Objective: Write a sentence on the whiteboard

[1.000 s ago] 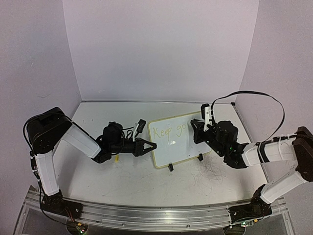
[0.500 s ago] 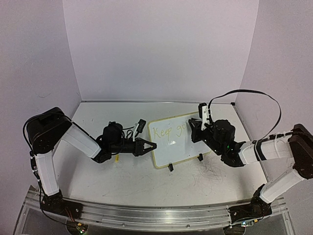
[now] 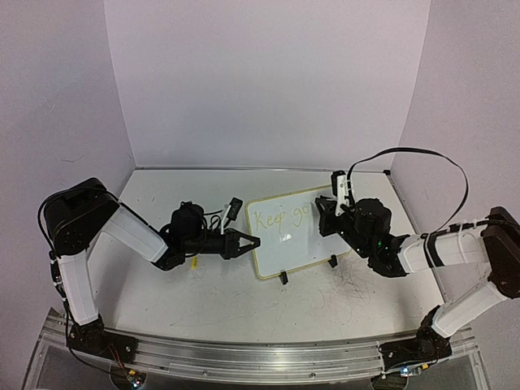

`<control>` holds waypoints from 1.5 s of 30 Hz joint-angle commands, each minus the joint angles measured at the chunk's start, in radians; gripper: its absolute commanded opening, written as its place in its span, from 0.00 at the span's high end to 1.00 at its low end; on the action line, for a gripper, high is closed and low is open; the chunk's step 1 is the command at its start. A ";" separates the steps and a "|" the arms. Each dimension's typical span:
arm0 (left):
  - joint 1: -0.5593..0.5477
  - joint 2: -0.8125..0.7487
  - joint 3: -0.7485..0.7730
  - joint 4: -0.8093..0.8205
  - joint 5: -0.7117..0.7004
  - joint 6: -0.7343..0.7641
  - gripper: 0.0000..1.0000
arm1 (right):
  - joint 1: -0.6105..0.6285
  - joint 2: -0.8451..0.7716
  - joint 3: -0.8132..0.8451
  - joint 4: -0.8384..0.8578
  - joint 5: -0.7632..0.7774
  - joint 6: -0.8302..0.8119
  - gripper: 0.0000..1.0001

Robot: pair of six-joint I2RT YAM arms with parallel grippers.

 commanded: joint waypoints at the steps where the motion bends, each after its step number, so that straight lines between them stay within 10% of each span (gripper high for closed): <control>1: 0.000 -0.025 0.019 -0.064 -0.023 0.013 1.00 | 0.002 -0.046 -0.004 -0.004 -0.010 0.022 1.00; 45: 0.001 -0.033 0.022 -0.072 -0.022 0.024 1.00 | 0.047 0.009 0.012 -0.069 0.057 0.050 1.00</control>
